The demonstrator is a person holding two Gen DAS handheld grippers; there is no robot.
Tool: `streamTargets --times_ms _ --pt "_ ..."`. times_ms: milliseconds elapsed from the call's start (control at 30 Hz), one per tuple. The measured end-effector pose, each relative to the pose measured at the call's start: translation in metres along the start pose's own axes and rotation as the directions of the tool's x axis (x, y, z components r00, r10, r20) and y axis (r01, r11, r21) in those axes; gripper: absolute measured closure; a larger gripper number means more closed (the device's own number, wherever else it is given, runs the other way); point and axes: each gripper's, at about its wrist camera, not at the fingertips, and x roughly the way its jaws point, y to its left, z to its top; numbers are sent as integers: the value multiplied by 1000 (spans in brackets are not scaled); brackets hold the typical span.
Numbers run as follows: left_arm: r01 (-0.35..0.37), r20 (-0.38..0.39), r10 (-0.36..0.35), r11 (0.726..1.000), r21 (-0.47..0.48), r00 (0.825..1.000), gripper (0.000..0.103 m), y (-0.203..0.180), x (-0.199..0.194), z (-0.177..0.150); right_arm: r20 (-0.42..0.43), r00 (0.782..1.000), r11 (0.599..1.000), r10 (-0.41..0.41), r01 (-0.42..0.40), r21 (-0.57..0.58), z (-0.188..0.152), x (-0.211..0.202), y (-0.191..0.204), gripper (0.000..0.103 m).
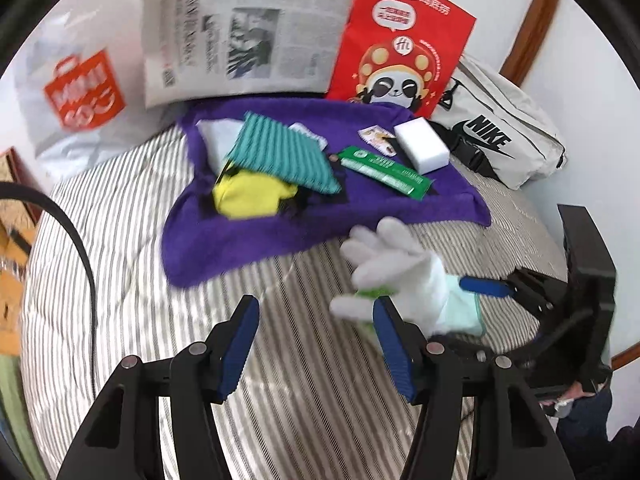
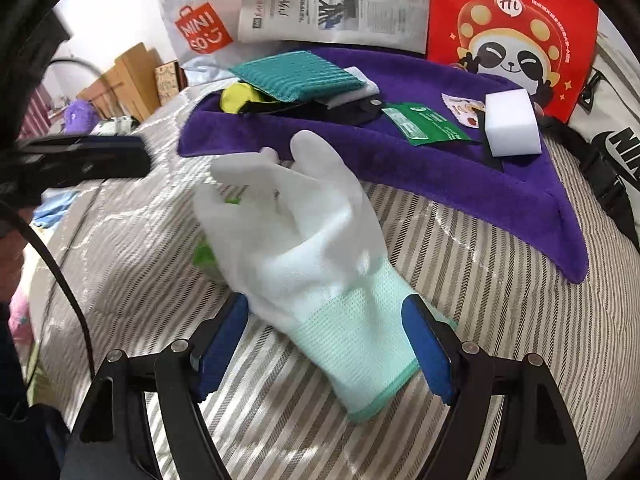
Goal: Organize soft objects
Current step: 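Grasp the white glove by its mint cuff with the right gripper, then grasp the green tissue pack with the left gripper while the right holds the glove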
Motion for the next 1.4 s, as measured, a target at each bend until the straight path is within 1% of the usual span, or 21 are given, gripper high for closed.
streamTargets --times_ms 133,167,233,300,333,367,400,500,567,767,833,933,967,1000,1067,1100,1200,1233,1300,1400 --pt "-4 -19 4 999 -44 1000 45 13 3 -17 20 1000 1000 -15 16 -23 3 6 3 24" --pt "-6 -26 5 998 -58 1000 45 16 5 -21 24 1000 999 -17 18 -27 3 7 4 27" --pt "3 -36 -6 997 -73 999 45 19 8 -27 36 999 999 -8 9 -46 2 6 6 38" --pt "13 -44 -17 996 -89 999 45 21 11 -33 39 999 998 -6 9 -58 4 6 5 64" --pt "25 -45 -30 995 -99 999 45 22 12 -36 36 999 998 -9 11 -63 5 5 5 69" --pt "36 -46 -41 993 -109 998 45 21 13 -38 31 1000 998 -4 6 -66 6 5 4 84" --pt "44 -47 -50 992 -119 998 45 21 15 -41 23 1000 998 11 -10 -59 6 4 2 92" --pt "68 -60 -77 989 -130 995 45 20 18 -45 28 998 999 52 -51 -16 4 -6 -6 93" --pt "68 -60 -76 990 -126 995 45 18 17 -47 42 998 999 42 -43 6 1 -17 -12 93" --pt "80 -41 -85 990 -115 995 45 17 8 -49 104 994 994 -43 32 101 -10 -58 -41 93" --pt "87 -37 -92 990 -112 995 45 16 8 -49 99 991 988 -87 73 133 -13 -64 -54 93" --pt "111 -44 -116 989 -100 992 44 9 13 -47 74 989 978 -130 116 175 -20 -62 -70 93" --pt "119 -43 -123 989 -84 992 42 5 14 -46 68 988 974 -139 124 190 -22 -61 -75 93" --pt "127 -44 -130 989 -70 991 39 1 16 -45 59 989 971 -138 123 205 -25 -58 -80 93" --pt "145 -48 -146 989 -29 988 36 -9 20 -42 38 991 966 -129 117 232 -30 -51 -87 93" --pt "139 -52 -140 990 -7 989 33 -14 22 -40 25 992 963 -127 117 243 -33 -46 -89 93" --pt "106 -48 -102 992 73 994 33 -26 29 -33 14 994 960 -110 103 259 -39 -36 -90 92" --pt "86 -57 -81 991 98 995 33 -29 34 -30 23 994 959 -108 98 265 -41 -35 -90 92" --pt "69 -72 -60 988 136 996 33 -32 42 -26 39 993 958 -107 93 273 -42 -35 -90 91" --pt "60 -77 -47 982 177 996 33 -33 52 -22 63 993 956 -103 81 281 -45 -35 -91 91"
